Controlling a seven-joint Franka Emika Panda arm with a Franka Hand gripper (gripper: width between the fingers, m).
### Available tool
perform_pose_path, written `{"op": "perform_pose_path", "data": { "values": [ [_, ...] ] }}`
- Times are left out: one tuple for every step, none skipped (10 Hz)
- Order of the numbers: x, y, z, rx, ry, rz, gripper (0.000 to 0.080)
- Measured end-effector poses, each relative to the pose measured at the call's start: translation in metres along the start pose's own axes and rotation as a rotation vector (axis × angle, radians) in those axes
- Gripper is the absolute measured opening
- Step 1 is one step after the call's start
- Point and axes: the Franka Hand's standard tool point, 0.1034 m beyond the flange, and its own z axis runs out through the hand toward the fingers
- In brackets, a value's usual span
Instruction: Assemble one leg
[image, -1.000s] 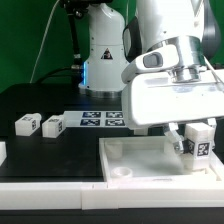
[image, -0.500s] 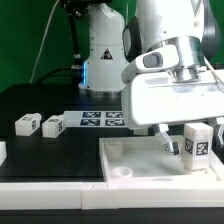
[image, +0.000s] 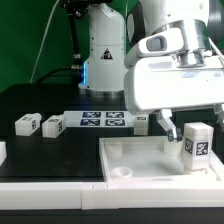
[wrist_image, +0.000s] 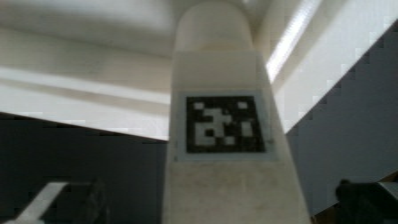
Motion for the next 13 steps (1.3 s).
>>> {"op": "perform_pose_path", "data": {
  "values": [
    [-0.002, -0.002, 0.001, 0.007, -0.024, -0.002, 0.0648],
    [-0.002, -0.002, 0.001, 0.006, -0.025, -0.002, 0.0648],
    [-0.004, -0.002, 0.002, 0.009, -0.043, 0.004, 0.0648],
    [-0.010, -0.004, 0.004, 0.025, -0.157, 0.024, 0.0648],
    [-0.006, 0.005, 0.004, 0.021, -0.211, 0.026, 0.0648],
    [-0.011, 0.003, 0.005, 0.038, -0.332, 0.030, 0.0648],
    [-0.009, 0.001, 0.004, 0.047, -0.403, 0.038, 0.0648],
    [-0.015, -0.002, 0.001, 0.071, -0.539, 0.047, 0.0648],
    [-0.016, -0.007, -0.001, 0.092, -0.673, 0.061, 0.0648],
    [-0.003, -0.007, 0.005, 0.088, -0.626, 0.060, 0.0648],
    [-0.006, -0.009, 0.004, 0.090, -0.627, 0.058, 0.0648],
    [-0.006, -0.009, 0.004, 0.089, -0.629, 0.059, 0.0531],
    [-0.007, -0.008, 0.005, 0.089, -0.630, 0.059, 0.0397]
  ]
}}
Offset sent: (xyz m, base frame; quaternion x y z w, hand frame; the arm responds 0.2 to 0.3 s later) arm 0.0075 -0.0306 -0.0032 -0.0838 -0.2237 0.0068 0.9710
